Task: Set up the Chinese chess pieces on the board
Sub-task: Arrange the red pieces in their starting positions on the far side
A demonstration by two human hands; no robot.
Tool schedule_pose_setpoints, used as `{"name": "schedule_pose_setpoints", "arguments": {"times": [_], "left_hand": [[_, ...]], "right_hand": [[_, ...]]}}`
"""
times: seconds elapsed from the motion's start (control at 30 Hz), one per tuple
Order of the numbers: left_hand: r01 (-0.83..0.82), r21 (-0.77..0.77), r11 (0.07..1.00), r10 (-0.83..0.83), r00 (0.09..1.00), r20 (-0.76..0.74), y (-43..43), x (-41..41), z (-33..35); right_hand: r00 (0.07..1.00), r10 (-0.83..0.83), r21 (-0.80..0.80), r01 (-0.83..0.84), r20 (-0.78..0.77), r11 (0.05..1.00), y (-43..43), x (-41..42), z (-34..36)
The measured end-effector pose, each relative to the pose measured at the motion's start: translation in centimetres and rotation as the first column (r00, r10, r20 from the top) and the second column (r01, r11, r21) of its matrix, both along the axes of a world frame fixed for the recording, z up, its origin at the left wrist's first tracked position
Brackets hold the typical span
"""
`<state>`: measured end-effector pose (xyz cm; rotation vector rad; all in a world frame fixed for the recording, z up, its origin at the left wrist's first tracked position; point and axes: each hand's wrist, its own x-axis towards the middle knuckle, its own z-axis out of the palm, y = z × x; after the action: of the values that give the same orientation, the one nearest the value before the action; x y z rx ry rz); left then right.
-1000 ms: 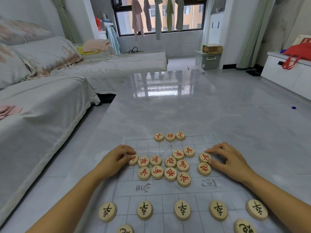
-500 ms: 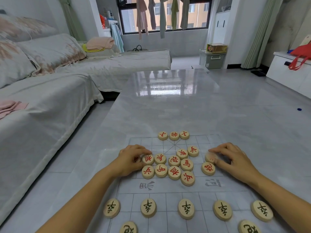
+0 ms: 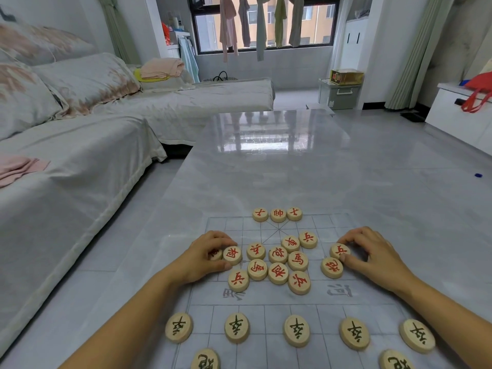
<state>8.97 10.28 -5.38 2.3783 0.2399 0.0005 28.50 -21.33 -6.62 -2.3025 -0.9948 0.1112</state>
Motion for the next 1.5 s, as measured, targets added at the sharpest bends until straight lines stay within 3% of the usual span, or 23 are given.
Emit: {"name": "schedule_pose_setpoints", "arguments": {"times": [0.2, 0.53, 0.7, 0.97, 1.23, 1.5], "left_hand": [[-0.197, -0.006, 0.98, 0.194, 0.957, 0.218, -1.0, 0.3, -1.3], [-0.064, -0.045, 0.997, 0.067, 0.996, 0.065, -0.1, 0.0, -0.6], [-0.109, -0.083, 0.991, 0.119, 0.985, 0.126, -0.3, 0.1, -0.9], [-0.197, -0.109, 0.974, 0.212, 0.965, 0.156, -0.8, 0.3, -1.2], [-0.215, -0.095, 0.972, 0.229, 0.959, 0.169, -1.1, 0.3, -1.2], [-0.212, -0.084, 0.974, 0.225, 0.954, 0.198, -1.1, 0.4, -1.3]], "right_hand": [[1.0, -0.01, -0.013, 0.01, 0.006, 1.0, 0.1, -0.1, 0.1], [1.0, -0.002, 0.01, 0.002, -0.008, 1.0, 0.1, -0.3, 0.4], [0.999, 0.001, 0.087, 0.003, -0.053, 0.996, 0.0, -0.3, 0.4], [0.989, 0.146, -0.1, -0.144, 0.012, 0.984, -0.3, -0.4, 0.6], [0.992, 0.124, -0.036, -0.123, 0.021, 0.992, -0.3, -0.4, 0.6], [0.979, 0.2, -0.125, -0.194, 0.038, 0.973, -0.4, -0.5, 0.5]]}}
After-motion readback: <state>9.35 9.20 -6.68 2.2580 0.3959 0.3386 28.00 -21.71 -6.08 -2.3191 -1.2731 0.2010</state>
